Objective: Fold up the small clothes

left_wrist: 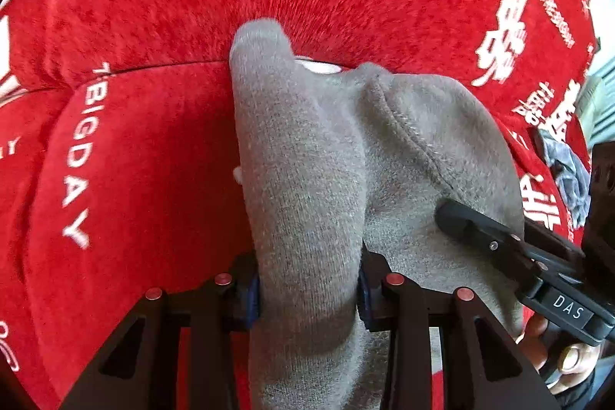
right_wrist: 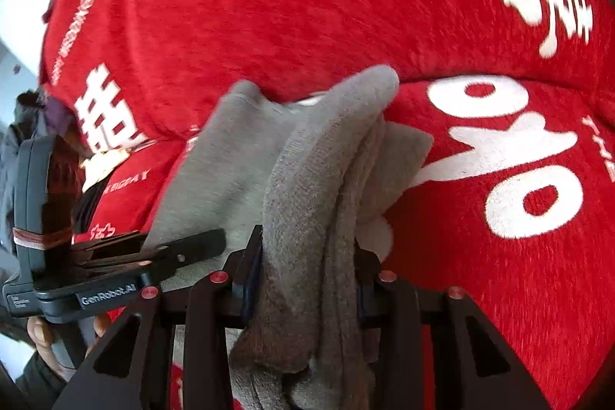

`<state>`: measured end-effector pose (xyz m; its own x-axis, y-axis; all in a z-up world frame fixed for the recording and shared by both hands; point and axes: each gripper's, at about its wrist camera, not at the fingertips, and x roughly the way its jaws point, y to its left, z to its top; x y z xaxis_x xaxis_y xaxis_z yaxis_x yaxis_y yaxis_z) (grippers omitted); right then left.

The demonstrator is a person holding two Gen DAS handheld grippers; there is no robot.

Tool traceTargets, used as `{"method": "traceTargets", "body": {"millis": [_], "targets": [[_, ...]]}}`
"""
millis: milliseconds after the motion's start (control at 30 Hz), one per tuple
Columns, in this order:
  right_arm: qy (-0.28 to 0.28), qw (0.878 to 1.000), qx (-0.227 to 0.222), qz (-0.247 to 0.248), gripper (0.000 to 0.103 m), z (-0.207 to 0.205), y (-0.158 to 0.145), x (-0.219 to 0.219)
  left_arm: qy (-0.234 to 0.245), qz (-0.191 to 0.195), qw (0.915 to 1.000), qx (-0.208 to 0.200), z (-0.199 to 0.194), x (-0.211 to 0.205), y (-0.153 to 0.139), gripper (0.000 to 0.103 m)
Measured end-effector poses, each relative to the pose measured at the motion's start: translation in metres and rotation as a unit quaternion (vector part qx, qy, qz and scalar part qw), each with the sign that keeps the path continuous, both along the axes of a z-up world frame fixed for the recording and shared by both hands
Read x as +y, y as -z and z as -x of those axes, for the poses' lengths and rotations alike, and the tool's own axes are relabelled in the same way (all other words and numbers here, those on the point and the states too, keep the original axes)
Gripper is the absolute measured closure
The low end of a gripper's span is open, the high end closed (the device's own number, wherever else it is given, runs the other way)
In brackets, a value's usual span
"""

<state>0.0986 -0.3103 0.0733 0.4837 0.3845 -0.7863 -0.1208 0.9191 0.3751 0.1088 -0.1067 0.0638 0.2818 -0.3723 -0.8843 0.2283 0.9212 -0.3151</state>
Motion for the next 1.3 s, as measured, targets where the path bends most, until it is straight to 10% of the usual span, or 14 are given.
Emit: {"method": "traceTargets", "body": {"millis": [267, 733, 1000, 1100, 1300], "targets": [[-0.042, 0.999, -0.025, 0.006, 0.063, 0.081, -0.03, 0.043, 0.006, -0.002, 0.9996, -0.026, 0.082, 0.054, -0.026, 0.064], [-0.066, 0.996, -0.051, 0.028, 0.063, 0.167, 0.009, 0.103, -0.022, -0.01, 0.9989, -0.041, 0.154, 0.103, 0.012, 0.063], [-0.049, 0.998, -0.031, 0.024, 0.054, 0.17, 0.038, 0.089, -0.045, -0.02, 0.9971, -0.057, 0.165, 0.12, 0.028, 0.019], [-0.033, 0.999, -0.016, 0.025, 0.037, 0.17, 0.04, 0.078, -0.063, -0.004, 0.9971, -0.041, 0.17, 0.139, 0.026, 0.016], [-0.043, 0.994, -0.067, 0.07, 0.036, 0.199, 0.005, 0.076, -0.098, -0.023, 0.9925, -0.07, 0.194, 0.16, 0.0, 0.016]]}}
